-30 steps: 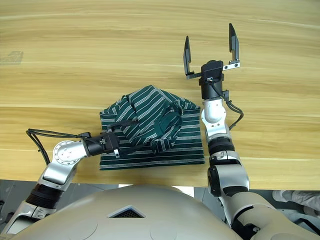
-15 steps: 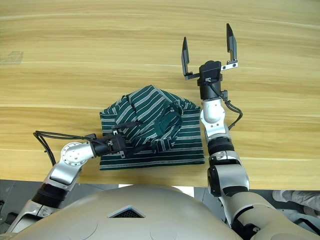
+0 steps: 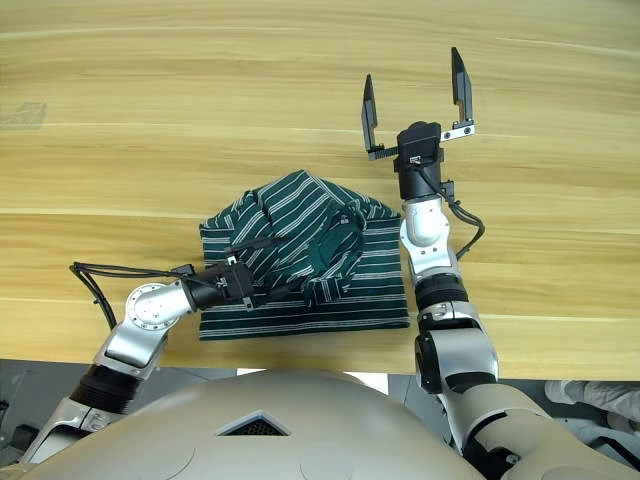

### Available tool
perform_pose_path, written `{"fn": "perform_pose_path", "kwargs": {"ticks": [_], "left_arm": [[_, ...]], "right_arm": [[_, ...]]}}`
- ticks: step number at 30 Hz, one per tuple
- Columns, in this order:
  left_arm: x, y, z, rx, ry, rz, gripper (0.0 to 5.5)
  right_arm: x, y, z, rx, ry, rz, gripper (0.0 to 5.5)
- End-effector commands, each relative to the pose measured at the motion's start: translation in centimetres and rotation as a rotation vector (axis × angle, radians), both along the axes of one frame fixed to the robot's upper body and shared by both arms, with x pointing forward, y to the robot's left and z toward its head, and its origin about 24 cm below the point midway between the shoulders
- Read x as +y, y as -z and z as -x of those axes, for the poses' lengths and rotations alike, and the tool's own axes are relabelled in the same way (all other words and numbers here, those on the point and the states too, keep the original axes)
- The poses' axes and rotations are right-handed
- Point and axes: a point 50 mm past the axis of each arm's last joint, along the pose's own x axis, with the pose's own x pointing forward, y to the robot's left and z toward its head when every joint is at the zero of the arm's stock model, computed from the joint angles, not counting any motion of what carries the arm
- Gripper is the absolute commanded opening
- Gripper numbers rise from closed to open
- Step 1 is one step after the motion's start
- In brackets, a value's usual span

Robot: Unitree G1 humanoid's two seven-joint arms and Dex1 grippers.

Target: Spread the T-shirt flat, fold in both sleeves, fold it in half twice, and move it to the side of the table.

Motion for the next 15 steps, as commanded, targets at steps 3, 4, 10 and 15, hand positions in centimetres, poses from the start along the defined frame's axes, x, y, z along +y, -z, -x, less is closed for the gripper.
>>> {"fn": "perform_pose_path", "kwargs": {"ticks": [3,4,10,15], "left_arm": [[-0.34,0.17,-0.33,-0.028,-0.001,-0.025,4.27],[-0.4,0.21,-0.49,-0.037,-0.011,-0.026,4.48],[-0.77,0.67,-0.73,-0.054,-0.022,-0.046,5.31],[-0.93,0.69,-0.77,-0.071,-0.027,-0.043,5.36]], "right_arm": [[-0.05,0.1,-0.04,0.005,-0.004,0.013,5.4],[-0.04,0.1,-0.06,0.006,-0.004,0.014,5.4],[0.0,0.11,-0.17,0.007,-0.004,0.017,5.4],[0.01,0.14,-0.14,0.005,-0.006,0.022,5.4]]}}
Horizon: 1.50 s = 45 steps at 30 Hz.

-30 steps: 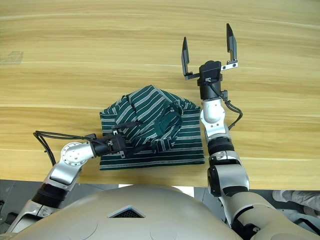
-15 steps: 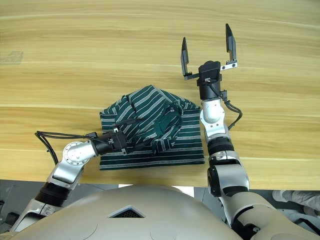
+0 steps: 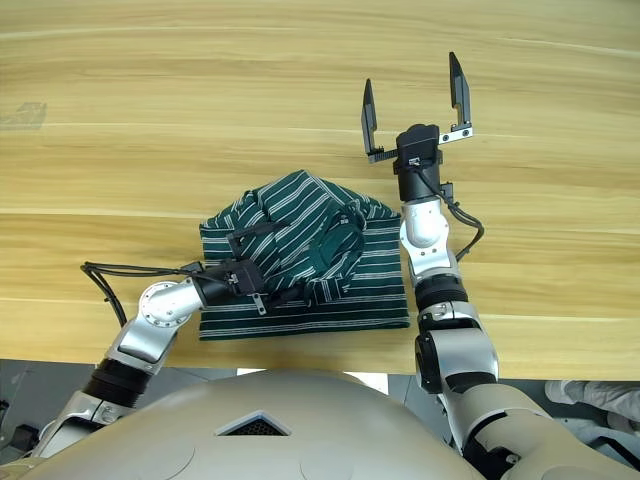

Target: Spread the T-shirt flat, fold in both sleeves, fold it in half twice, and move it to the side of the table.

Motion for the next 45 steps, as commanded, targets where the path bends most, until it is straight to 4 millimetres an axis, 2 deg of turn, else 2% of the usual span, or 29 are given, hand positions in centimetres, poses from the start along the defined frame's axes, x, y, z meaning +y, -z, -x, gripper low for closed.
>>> {"fn": "perform_pose_path", "kwargs": {"ticks": [1,12,17,19,26,29,36,42,45], "left_arm": [[-0.1,-0.1,-0.3,-0.033,0.006,-0.011,5.36],[0.1,-1.0,-0.2,-0.03,0.014,0.075,5.29],[0.1,-0.8,-0.2,-0.034,0.014,0.066,4.44],[0.1,-0.5,-0.3,-0.042,0.007,0.037,4.44],[0.1,-0.3,-0.3,-0.045,0.009,0.025,3.41],[0.1,-0.3,-0.3,-0.046,0.01,0.024,2.84],[0.0,-0.1,-0.4,-0.042,0.012,0.019,1.89],[0.0,0.0,-0.6,-0.043,0.007,0.019,0.75],[-0.2,0.1,-0.8,-0.049,0.007,0.021,0.33]], "right_arm": [[0.0,-0.3,-0.2,-0.014,-0.005,0.014,5.4],[0.1,-0.2,-0.1,-0.015,-0.007,0.025,5.4],[0.0,-0.2,-0.1,-0.015,-0.004,0.029,5.4],[0.0,-0.2,-0.1,-0.016,-0.004,0.03,5.4],[0.1,-0.1,-0.1,-0.017,-0.007,0.033,5.4],[0.1,-0.1,-0.1,-0.016,-0.007,0.035,5.4],[0.1,-0.1,-0.2,-0.01,-0.007,0.041,5.4],[0.1,0.0,-0.3,-0.009,-0.007,0.046,5.4],[0.2,0.2,-0.2,-0.016,-0.028,0.095,5.4]]}}
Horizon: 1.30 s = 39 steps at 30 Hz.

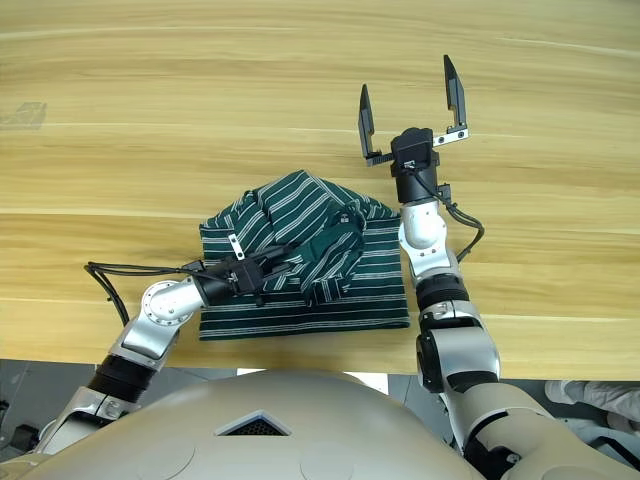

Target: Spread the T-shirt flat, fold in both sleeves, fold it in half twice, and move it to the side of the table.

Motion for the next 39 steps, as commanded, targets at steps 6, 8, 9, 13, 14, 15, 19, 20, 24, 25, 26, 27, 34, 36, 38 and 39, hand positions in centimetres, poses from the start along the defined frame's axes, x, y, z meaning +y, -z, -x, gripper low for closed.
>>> {"fn": "perform_pose_path", "kwargs": {"ticks": [6,8,9,13,14,15,19,20,24,25,26,27,34,36,38,39], "left_arm": [[-0.9,0.3,-1.0,-0.033,0.002,-0.023,0.04],[-1.1,0.4,-1.0,-0.035,-0.006,-0.02,0.04],[-1.2,0.3,-0.9,-0.035,-0.009,-0.017,0.04],[-1.6,-0.1,-0.7,-0.046,-0.024,0.003,0.04],[-1.6,-0.3,-0.7,-0.054,-0.036,0.011,0.04],[-1.7,-0.5,-0.7,-0.062,-0.048,0.02,0.04],[-1.8,-1.0,-0.5,-0.082,-0.087,0.038,0.04],[-1.8,-1.1,-0.5,-0.086,-0.098,0.044,0.04],[-1.9,-1.5,-0.7,-0.099,-0.137,0.065,0.04],[-1.9,-1.7,-0.8,-0.103,-0.148,0.074,0.04],[-1.9,-1.8,-1.0,-0.106,-0.155,0.083,0.04],[-1.9,-1.9,-1.0,-0.11,-0.16,0.09,0.04],[-1.9,-2.5,-1.4,-0.128,-0.184,0.122,0.04],[-1.8,-2.7,-1.4,-0.13,-0.195,0.141,0.04],[-1.7,-2.9,-1.4,-0.132,-0.204,0.157,0.04],[-1.6,-3.0,-1.4,-0.132,-0.207,0.164,0.04]], "right_arm": [[-1.1,-1.1,0.6,-0.093,0.014,0.074,5.4],[-1.2,-1.7,1.6,-0.113,-0.002,0.05,5.4],[-1.3,-1.9,2.2,-0.111,-0.01,0.045,5.4],[-2.5,-2.4,6.2,0.069,-0.091,-0.001,5.4],[-2.6,-2.8,7.5,0.127,-0.128,-0.021,5.4],[-2.6,-3.3,8.7,0.175,-0.172,-0.023,5.4],[-1.7,-4.2,12.5,0.497,-0.356,-0.117,5.4],[-1.3,-4.2,13.2,0.583,-0.396,-0.158,5.4],[0.1,-3.8,15.5,0.914,-0.53,-0.291,5.4],[0.4,-3.6,15.9,0.994,-0.564,-0.327,5.4],[0.7,-3.4,16.3,1.058,-0.59,-0.356,5.4],[0.9,-3.3,16.5,1.107,-0.606,-0.37,5.4],[1.2,-1.1,16.6,1.19,-0.585,-0.288,5.4],[1.3,-0.6,17.0,1.198,-0.588,-0.266,5.4],[1.3,-0.4,17.2,1.198,-0.589,-0.258,5.4],[1.3,-0.4,17.2,1.191,-0.588,-0.252,5.4]]}}
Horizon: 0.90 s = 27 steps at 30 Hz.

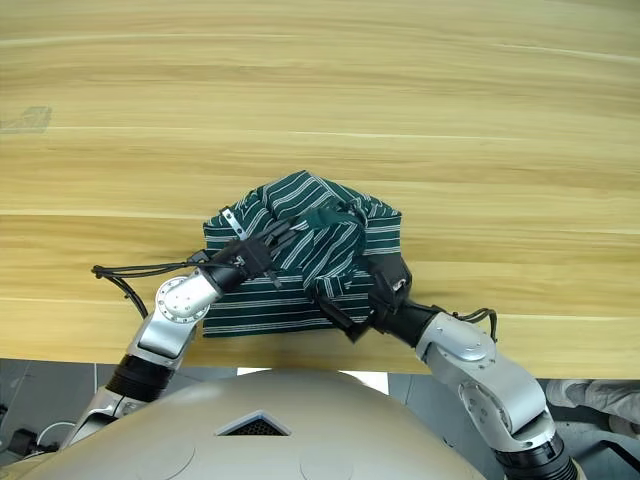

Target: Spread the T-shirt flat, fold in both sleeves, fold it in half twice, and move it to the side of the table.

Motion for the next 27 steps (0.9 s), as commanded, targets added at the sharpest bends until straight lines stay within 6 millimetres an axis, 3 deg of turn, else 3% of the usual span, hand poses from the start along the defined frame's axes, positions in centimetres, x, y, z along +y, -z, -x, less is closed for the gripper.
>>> {"fn": "perform_pose_path", "kwargs": {"ticks": [1,10,18,27], "left_arm": [[0.3,-0.6,-0.2,-0.008,-0.021,0.031,0.04],[0.4,-0.7,-0.2,-0.011,-0.034,0.039,0.04],[0.7,-2.1,-0.4,-0.048,-0.059,0.137,0.0],[1.4,-3.8,-1.1,-0.098,-0.103,0.209,0.0]], "right_arm": [[-0.1,0.2,0.2,-0.019,-0.003,0.006,5.4],[-0.3,-0.1,0.8,-0.035,-0.026,-0.029,5.4],[0.0,-1.0,1.1,-0.074,-0.073,-0.139,4.15],[0.8,-0.7,1.4,-0.125,-0.101,-0.198,4.1]]}}
